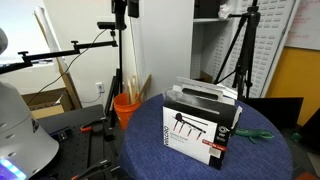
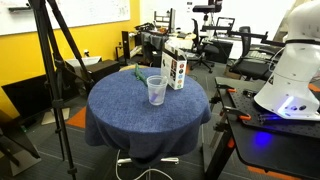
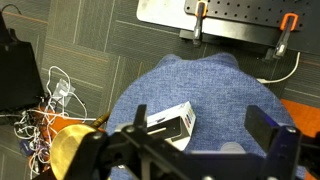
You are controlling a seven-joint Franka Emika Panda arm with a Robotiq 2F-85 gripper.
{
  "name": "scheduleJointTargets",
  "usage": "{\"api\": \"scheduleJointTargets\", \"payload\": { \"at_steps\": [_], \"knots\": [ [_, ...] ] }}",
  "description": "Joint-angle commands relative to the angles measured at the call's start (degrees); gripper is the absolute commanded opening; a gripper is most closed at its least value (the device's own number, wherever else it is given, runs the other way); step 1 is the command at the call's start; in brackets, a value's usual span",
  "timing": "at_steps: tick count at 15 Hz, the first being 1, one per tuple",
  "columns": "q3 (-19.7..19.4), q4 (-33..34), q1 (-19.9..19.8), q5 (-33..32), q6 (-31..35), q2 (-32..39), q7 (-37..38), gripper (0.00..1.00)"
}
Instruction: Remove the marker from the cup
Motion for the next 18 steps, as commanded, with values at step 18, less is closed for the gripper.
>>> {"api": "scheduleJointTargets", "payload": {
  "at_steps": [18],
  "knots": [
    [-3.5, 6.5, 1.7, 6.9, 25.8, 24.9, -17.1, 1.00]
  ]
}}
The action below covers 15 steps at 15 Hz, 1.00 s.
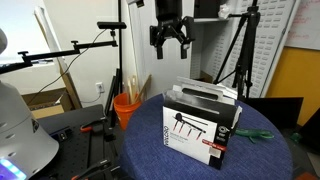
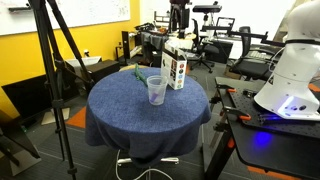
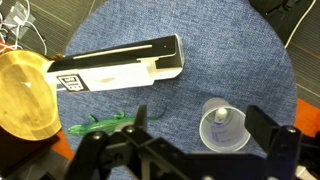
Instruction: Remove the marker from the cup
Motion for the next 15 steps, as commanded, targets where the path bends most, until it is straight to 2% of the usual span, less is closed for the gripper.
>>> {"api": "scheduleJointTargets", "payload": {
  "at_steps": [1, 9, 15],
  "knots": [
    [-0.6, 3.8, 1.2, 4.6, 0.4, 5.1, -5.7, 1.00],
    [2.6, 10.4, 2.7, 3.6, -2.4, 15.2, -7.2, 1.00],
    [4.5, 20.3, 3.2, 2.5, -12.0, 24.2, -6.6, 1.00]
  ]
}}
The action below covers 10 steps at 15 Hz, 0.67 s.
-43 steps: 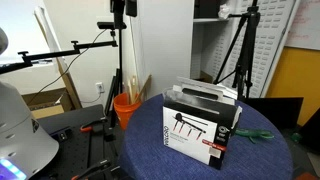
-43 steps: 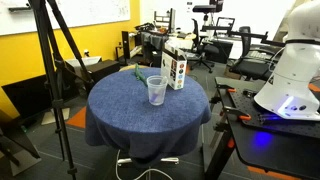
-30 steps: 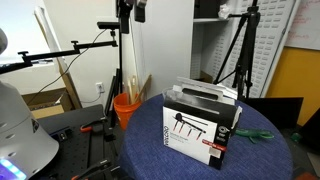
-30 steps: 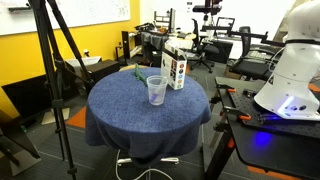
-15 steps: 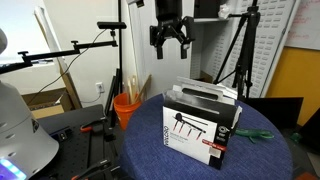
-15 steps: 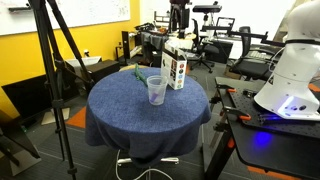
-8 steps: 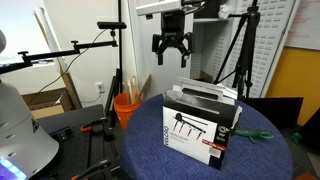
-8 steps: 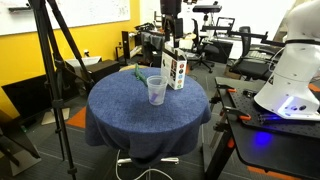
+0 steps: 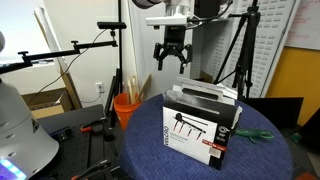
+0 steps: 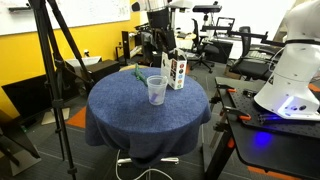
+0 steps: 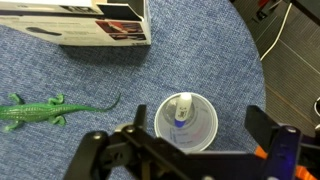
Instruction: Remove the marker from the cup
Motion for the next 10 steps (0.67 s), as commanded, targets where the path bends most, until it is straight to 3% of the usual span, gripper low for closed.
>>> {"api": "scheduleJointTargets", "payload": {
  "at_steps": [1, 6, 10],
  "knots": [
    [0.7, 9.0, 0.1, -1.0, -8.7, 6.8, -0.9, 1.00],
    [1.1, 18.5, 0.3, -1.5, -18.4, 15.3, -0.8, 1.00],
    [1.9, 21.3, 1.8, -5.3, -18.0, 20.0, 0.3, 1.00]
  ]
}}
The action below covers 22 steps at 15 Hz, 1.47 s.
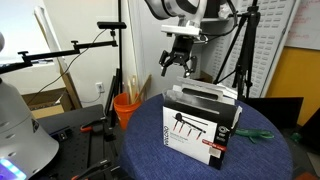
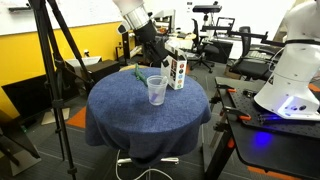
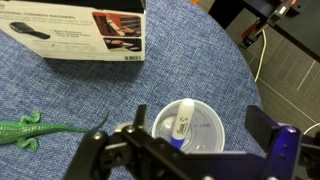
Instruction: Remove the marker from the cup
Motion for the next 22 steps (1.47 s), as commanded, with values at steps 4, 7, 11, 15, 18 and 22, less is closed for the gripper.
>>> {"api": "scheduleJointTargets", "payload": {
  "at_steps": [4, 7, 11, 15, 18, 22],
  "knots": [
    [1.2, 5.8, 3.1, -6.4, -2.3, 7.6, 0.9, 1.00],
    [1.5, 6.0, 4.0, -7.6, -2.6, 8.4, 0.9, 0.74],
    [1.6, 6.3, 4.5, -8.1, -3.1, 8.7, 1.0, 0.42],
    [1.5, 5.7, 4.3, -8.2, -2.7, 9.1, 0.7, 0.12],
    [1.3, 5.6, 4.3, -8.6, -2.6, 10.1, 0.7, 0.32],
    [1.2, 6.1, 4.3, -9.6, -2.8, 11.6, 0.6, 0.51]
  ]
}}
